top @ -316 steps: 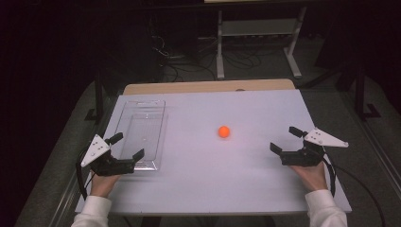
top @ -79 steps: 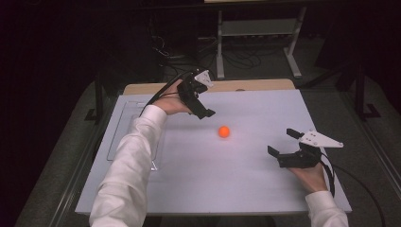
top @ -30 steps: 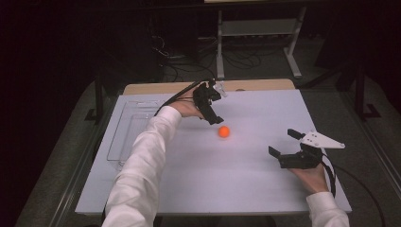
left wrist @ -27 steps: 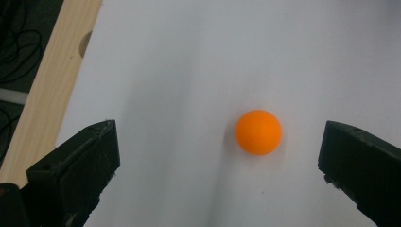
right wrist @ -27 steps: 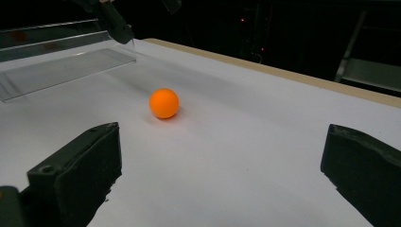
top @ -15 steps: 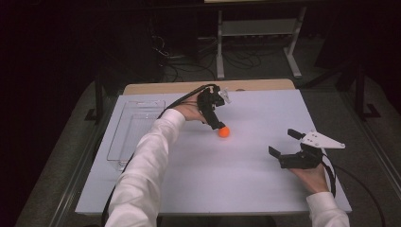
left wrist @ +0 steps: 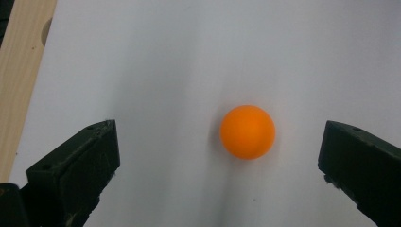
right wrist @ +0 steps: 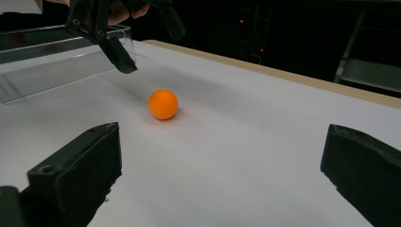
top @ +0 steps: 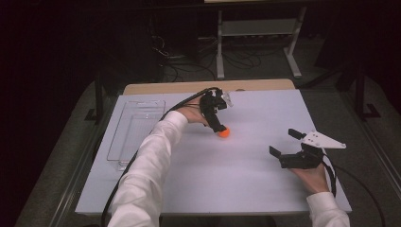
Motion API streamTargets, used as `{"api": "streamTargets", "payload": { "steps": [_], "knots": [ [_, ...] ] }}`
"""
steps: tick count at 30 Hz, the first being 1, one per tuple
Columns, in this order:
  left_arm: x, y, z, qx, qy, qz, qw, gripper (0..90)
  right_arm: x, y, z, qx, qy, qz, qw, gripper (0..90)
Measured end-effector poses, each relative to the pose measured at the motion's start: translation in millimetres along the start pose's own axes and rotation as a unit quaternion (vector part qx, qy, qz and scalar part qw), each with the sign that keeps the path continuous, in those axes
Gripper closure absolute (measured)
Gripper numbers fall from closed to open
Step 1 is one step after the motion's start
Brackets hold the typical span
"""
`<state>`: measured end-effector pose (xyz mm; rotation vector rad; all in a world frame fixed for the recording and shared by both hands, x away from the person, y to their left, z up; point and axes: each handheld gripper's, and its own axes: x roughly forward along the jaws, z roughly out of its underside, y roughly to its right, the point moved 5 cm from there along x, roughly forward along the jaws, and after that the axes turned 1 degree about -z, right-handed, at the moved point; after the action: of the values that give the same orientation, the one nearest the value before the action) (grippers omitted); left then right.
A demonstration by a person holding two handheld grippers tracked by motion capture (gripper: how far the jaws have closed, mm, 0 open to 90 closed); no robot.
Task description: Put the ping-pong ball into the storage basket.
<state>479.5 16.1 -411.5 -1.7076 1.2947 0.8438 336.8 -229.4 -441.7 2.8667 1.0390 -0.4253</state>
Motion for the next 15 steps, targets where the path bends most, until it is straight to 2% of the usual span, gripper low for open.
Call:
{"api": "streamTargets", "payload": {
  "steps": [15],
  "knots": [
    [13.9, 3.3, 1.3, 0.002, -0.009, 0.009, 0.9999, 0.0, 0.3, -0.1, 0.5, 0.000, -0.001, -0.001, 1.0000, 0.0]
  ]
}}
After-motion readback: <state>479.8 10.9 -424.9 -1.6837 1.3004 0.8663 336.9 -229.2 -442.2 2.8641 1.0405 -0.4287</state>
